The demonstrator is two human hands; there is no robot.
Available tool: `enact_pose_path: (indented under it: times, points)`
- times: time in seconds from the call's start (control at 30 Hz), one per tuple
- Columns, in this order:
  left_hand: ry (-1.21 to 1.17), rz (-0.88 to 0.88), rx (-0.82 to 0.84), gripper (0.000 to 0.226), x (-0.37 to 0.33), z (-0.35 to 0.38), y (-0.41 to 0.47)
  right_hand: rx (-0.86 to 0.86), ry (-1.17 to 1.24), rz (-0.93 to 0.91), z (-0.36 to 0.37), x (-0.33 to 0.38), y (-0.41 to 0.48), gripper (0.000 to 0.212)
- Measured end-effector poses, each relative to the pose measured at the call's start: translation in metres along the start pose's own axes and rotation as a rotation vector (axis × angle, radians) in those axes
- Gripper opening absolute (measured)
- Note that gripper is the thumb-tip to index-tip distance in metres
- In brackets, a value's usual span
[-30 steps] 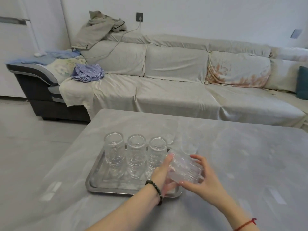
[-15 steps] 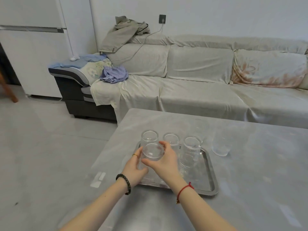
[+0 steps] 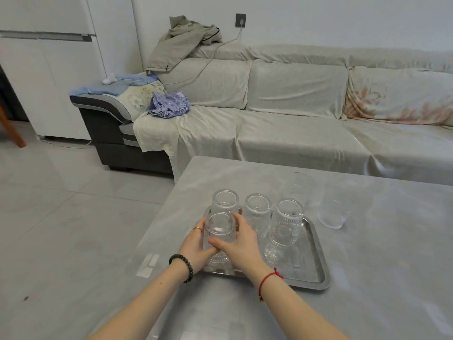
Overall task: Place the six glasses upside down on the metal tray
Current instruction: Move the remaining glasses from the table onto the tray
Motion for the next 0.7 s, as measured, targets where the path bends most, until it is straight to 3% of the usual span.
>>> enact_pose_path:
  times: [0.13, 0.2, 0.27, 0.4, 0.5, 0.7]
  points:
    - [0.021, 0.052, -0.004, 0.07, -0.012, 0.001, -0.005, 0.043, 0.013, 0.012, -0.003, -0.004, -0.003, 0.087]
    - [0.112, 0.099, -0.045, 0.083, -0.018, 0.001, -0.007, 0.054, 0.061, 0.0, -0.012, -0.001, -0.007, 0.086]
    - [0.233, 0.194, -0.099, 0.092, -0.026, 0.003, -0.004, 0.023, 0.113, -0.026, -0.029, 0.001, -0.01, 0.073]
    - [0.28, 0.334, -0.084, 0.077, -0.062, 0.025, 0.006, -0.157, 0.201, -0.123, -0.08, 0.006, -0.016, 0.038]
    - [0.232, 0.359, 0.002, 0.068, -0.093, 0.054, 0.023, -0.282, 0.204, -0.144, -0.124, -0.001, -0.014, 0.027]
    - [0.241, 0.204, 0.208, 0.068, -0.132, 0.102, 0.097, -0.348, 0.141, 0.018, -0.194, -0.027, 0.014, 0.05]
Point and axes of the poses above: each hand's wrist, its own y-axis towards the middle knuckle, its own z-axis out of the palm, x = y × z, the point moved 1 cm from there along y, towards the middle knuckle, and after that the axes turned 5 degrees about x, right-handed, at the moved point
